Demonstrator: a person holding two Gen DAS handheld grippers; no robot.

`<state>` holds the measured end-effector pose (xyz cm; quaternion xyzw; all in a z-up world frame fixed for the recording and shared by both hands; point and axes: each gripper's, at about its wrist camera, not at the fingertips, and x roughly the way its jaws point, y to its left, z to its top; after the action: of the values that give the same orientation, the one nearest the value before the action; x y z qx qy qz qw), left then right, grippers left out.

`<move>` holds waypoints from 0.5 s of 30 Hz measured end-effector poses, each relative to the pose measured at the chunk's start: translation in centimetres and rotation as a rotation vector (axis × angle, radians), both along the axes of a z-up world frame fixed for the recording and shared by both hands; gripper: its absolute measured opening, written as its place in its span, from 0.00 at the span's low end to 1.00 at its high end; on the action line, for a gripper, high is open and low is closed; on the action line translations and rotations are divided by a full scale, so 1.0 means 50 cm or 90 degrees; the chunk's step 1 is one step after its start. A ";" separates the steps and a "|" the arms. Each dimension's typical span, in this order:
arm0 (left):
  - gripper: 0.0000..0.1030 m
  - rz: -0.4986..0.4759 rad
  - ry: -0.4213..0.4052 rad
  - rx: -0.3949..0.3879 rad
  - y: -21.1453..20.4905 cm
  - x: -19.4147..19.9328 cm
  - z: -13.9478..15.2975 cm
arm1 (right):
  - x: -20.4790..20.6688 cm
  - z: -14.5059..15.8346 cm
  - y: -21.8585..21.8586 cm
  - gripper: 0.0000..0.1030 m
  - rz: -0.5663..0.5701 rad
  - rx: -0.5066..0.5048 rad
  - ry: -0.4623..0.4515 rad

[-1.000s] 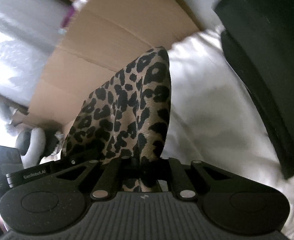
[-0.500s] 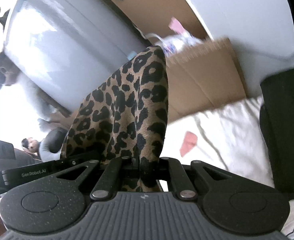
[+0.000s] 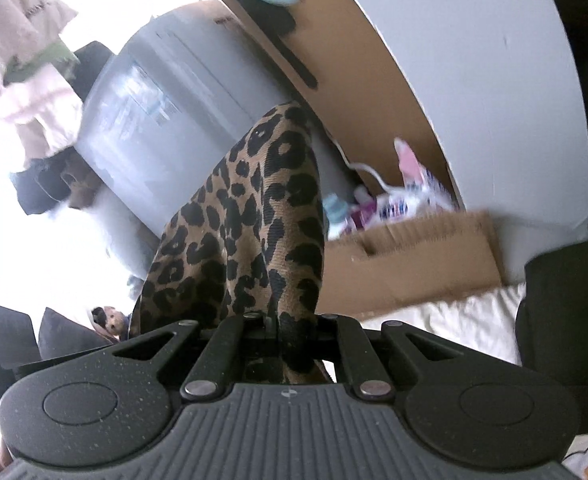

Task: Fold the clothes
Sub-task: 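Carry the leopard skirt with both grippers over the black clothes stack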

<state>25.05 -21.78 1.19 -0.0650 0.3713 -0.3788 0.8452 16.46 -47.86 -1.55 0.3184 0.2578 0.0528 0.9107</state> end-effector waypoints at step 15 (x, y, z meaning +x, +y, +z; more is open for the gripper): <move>0.25 0.029 -0.060 -0.023 -0.045 -0.131 0.209 | -0.121 0.281 -0.041 0.05 0.001 -0.074 -0.066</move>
<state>18.49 -24.03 11.64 -0.0706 0.3225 -0.3687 0.8690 10.41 -49.89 12.51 0.2616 0.2134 0.0546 0.9397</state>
